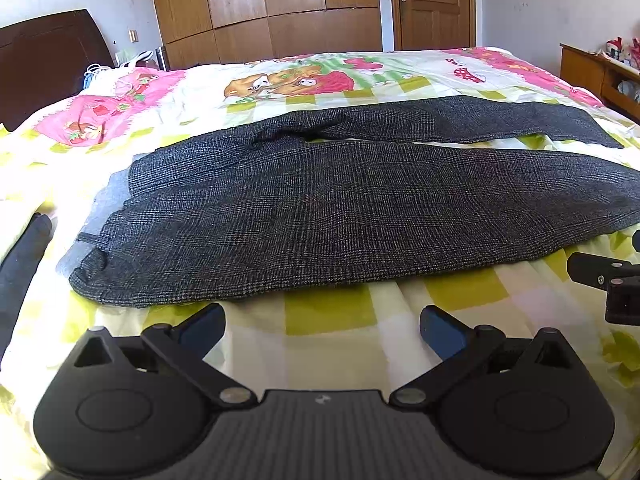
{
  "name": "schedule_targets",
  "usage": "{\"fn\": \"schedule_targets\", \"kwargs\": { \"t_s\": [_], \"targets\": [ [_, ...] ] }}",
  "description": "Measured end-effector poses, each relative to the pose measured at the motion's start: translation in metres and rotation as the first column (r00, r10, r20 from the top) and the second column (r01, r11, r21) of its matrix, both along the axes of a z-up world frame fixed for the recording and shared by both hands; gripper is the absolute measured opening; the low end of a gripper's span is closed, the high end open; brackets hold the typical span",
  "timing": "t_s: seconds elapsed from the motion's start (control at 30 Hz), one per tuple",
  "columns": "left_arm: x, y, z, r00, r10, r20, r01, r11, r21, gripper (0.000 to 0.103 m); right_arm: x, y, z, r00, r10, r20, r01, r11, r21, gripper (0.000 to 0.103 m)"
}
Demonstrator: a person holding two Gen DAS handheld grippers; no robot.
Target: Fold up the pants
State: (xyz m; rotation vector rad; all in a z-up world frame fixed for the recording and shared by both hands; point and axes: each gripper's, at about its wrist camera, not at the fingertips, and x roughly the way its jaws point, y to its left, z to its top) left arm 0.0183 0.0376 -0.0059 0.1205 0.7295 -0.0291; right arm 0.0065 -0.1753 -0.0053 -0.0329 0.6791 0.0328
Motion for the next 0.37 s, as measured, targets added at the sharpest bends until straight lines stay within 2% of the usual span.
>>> {"fn": "schedule_targets", "kwargs": {
  "t_s": [0.37],
  "targets": [
    [-0.0001,-0.0006,-0.0008,1.0,0.006,-0.003,-0.006,1.0,0.007,0.103,0.0006,0.0019,-0.0009,1.0,0.003,-0.002,-0.003,1.0,-0.001,0.096]
  ]
}}
